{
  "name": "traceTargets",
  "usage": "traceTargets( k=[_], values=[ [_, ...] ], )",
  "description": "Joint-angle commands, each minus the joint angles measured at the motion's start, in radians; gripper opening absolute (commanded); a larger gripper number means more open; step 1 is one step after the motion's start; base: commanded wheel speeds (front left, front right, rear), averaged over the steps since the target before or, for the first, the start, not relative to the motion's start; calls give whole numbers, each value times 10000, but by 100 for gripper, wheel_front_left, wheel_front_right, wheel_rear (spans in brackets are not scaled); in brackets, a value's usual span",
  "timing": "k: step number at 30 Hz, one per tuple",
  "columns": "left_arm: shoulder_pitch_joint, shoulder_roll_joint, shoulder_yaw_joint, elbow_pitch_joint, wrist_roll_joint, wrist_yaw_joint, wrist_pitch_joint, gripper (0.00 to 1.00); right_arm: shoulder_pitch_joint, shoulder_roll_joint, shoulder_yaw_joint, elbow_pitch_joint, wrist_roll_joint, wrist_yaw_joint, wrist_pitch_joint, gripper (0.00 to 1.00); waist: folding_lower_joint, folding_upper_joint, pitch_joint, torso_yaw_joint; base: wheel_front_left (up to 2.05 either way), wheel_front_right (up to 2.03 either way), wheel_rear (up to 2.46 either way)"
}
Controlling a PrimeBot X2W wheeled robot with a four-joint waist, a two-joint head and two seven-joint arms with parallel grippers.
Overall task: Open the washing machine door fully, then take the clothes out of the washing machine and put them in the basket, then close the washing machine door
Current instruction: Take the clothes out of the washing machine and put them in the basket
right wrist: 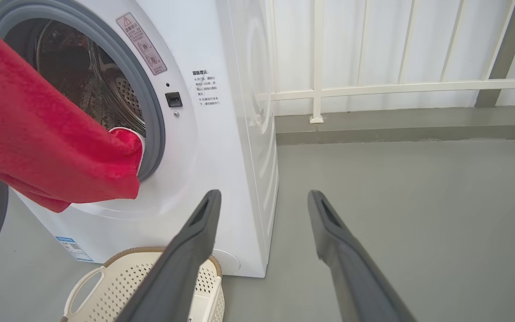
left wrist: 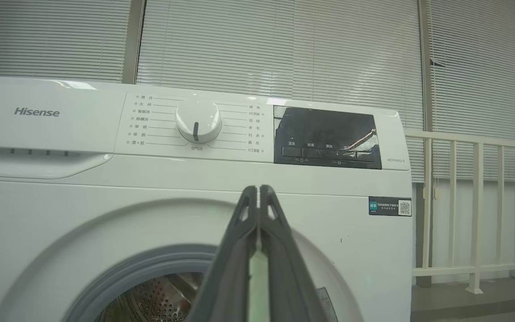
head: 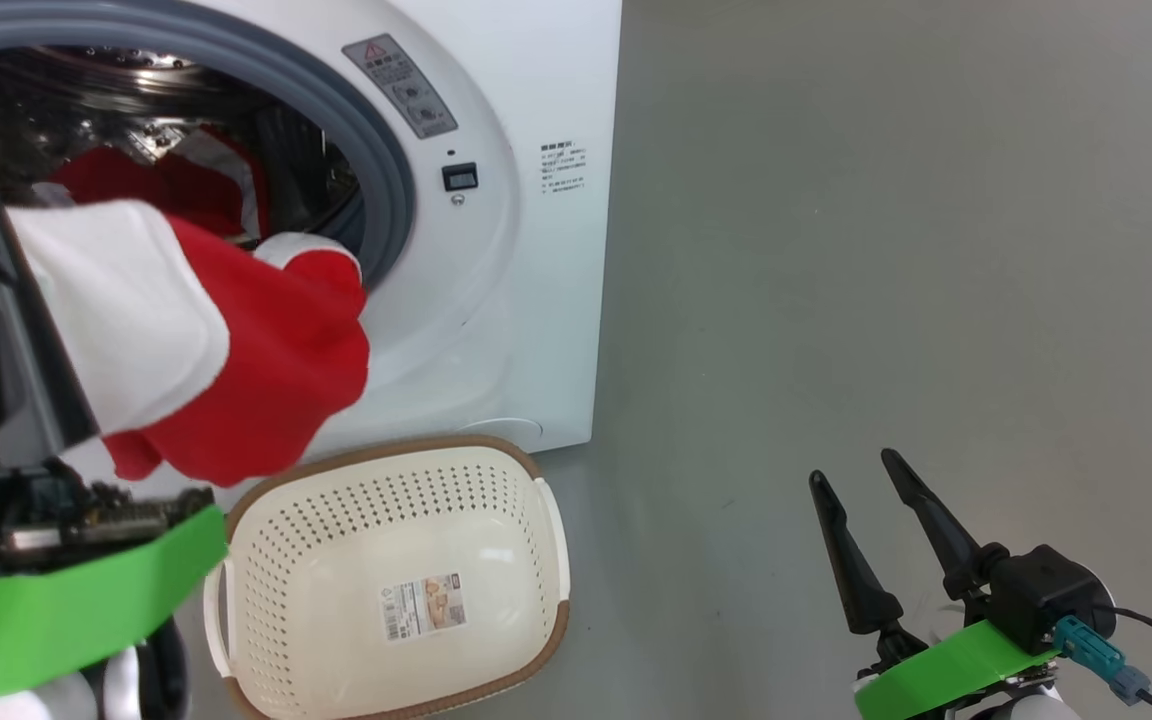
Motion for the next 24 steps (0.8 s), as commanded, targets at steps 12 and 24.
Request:
traceTargets(
  k=[12, 24],
  values=[
    [1518, -1054, -46, 1320, -422, -45, -543, 0, -287, -28, 181, -405, -99, 33, -65, 100, 0, 0, 552, -125, 0, 0, 0],
    [1981, -2506, 214, 3495, -463, -1018, -584, 0, -718, -26, 202, -522, 20, 33, -65, 100, 0, 0, 1372, -372, 0, 0, 0]
  ],
)
